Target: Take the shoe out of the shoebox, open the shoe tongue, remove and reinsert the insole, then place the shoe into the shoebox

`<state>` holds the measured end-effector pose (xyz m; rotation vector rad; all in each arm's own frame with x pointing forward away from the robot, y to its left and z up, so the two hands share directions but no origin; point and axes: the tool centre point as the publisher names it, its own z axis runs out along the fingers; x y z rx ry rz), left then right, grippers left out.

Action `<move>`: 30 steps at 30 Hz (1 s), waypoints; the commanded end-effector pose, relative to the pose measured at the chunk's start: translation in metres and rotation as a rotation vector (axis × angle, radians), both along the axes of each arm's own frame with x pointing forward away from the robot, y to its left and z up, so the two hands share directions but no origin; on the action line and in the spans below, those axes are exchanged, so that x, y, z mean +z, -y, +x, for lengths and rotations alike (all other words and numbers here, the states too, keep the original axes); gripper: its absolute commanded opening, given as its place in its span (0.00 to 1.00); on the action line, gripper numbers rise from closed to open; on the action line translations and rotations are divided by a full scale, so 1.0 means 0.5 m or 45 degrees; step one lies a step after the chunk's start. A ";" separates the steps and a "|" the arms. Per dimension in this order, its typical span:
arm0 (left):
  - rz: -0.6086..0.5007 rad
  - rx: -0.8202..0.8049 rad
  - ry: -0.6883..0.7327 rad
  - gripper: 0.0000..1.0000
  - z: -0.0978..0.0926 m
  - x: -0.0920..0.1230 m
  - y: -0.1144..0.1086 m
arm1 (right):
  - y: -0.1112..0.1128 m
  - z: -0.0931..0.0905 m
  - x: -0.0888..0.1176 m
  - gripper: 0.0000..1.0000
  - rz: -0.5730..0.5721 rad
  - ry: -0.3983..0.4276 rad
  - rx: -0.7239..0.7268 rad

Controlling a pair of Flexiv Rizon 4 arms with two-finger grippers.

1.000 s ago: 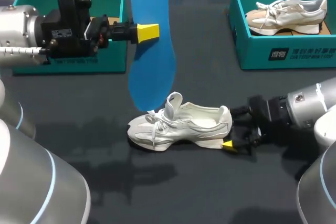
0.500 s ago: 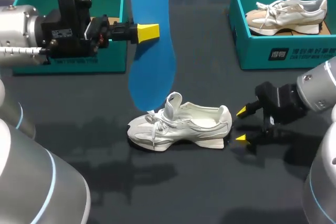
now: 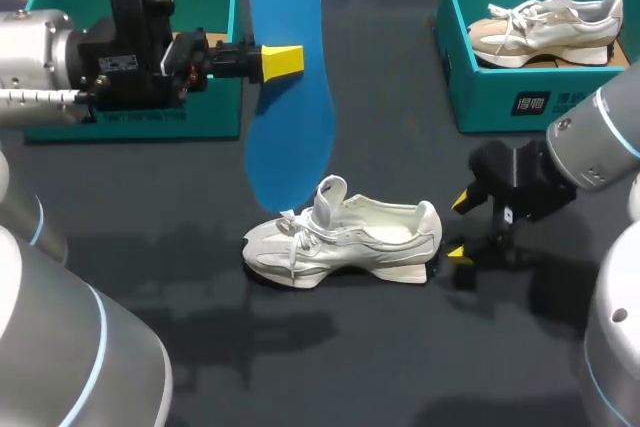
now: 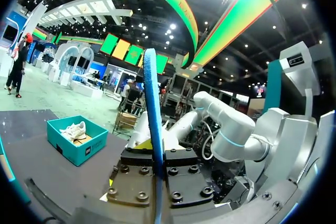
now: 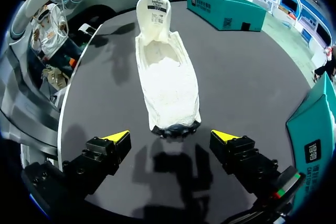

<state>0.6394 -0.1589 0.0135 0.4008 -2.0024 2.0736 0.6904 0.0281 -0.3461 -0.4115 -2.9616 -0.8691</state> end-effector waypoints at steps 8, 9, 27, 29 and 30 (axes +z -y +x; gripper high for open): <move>-0.002 0.000 0.000 0.00 0.001 -0.001 0.002 | -0.011 -0.006 0.039 1.00 -0.441 -0.052 -0.087; -0.002 0.000 0.000 0.00 0.001 -0.001 0.002 | -0.011 -0.006 0.039 1.00 -0.441 -0.052 -0.087; -0.002 0.000 0.000 0.00 0.001 -0.001 0.002 | -0.043 0.016 0.073 1.00 -0.582 0.067 -0.071; -0.002 0.000 0.000 0.00 0.001 -0.001 0.002 | -0.043 0.016 0.073 1.00 -0.582 0.067 -0.071; -0.002 0.000 0.000 0.00 0.001 -0.001 0.002 | -0.043 0.016 0.073 1.00 -0.582 0.067 -0.071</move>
